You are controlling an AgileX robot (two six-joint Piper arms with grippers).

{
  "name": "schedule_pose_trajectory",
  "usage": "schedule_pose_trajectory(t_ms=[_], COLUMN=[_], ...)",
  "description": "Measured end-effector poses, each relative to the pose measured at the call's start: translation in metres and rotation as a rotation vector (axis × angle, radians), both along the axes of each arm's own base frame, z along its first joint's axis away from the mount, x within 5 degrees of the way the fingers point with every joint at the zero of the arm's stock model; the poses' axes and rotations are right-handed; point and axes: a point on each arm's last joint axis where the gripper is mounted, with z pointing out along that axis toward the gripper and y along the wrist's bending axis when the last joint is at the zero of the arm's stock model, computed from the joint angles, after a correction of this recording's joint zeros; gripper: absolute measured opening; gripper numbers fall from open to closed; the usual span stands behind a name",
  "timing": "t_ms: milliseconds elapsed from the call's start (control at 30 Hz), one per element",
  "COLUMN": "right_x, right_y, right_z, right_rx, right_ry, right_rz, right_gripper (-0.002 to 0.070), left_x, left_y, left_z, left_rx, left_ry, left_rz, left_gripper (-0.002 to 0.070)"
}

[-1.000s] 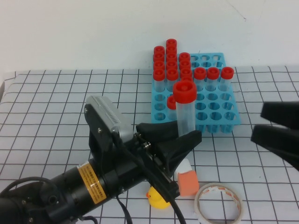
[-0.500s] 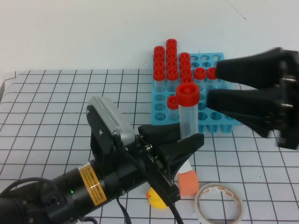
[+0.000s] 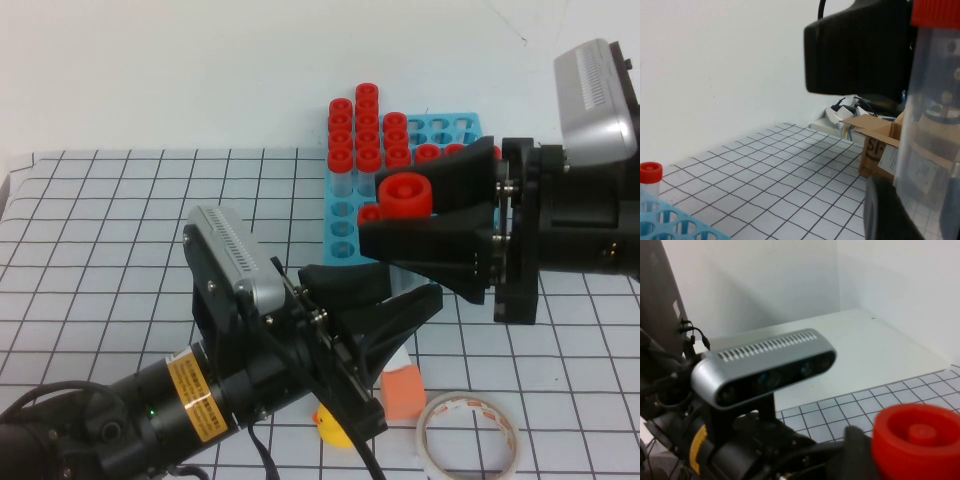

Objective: Place the test tubes

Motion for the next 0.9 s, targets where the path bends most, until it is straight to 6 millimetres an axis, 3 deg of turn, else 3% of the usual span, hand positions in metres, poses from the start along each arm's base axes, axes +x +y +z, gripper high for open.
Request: schedule_pose_trajectory(t_ms=[167,467,600,667,767,900], right_x=[-0.001,-0.001,-0.001,-0.003,-0.009,-0.019], right_y=[0.001,0.001,0.0,-0.004,-0.012,-0.025], right_z=[0.0,0.0,0.001,0.007,0.021,0.043], right_rx=[0.004,0.002,-0.005,-0.01,-0.014,-0.017], right_ry=[0.0,0.0,-0.023,-0.07,-0.148,-0.238], right_rz=[0.012,0.013,-0.002,-0.021,-0.072,-0.185], right_gripper=[0.0261,0.0265,0.0265,0.0265,0.0265,0.0265], left_x=[0.001,0.001,0.002,0.002,0.001,-0.002], left_y=[0.0,0.0,0.0,0.001,0.006,0.021], left_z=[0.0,-0.001,-0.004,-0.005,-0.001,0.01], left_rx=[-0.002,0.007,0.049,0.073,0.117,0.176], left_ry=[0.006,0.01,-0.003,-0.003,-0.033,-0.099], left_rz=[0.005,0.01,0.022,0.032,0.037,0.037], left_gripper=[0.0212,0.022,0.0333,0.0401,0.0447,0.0427])
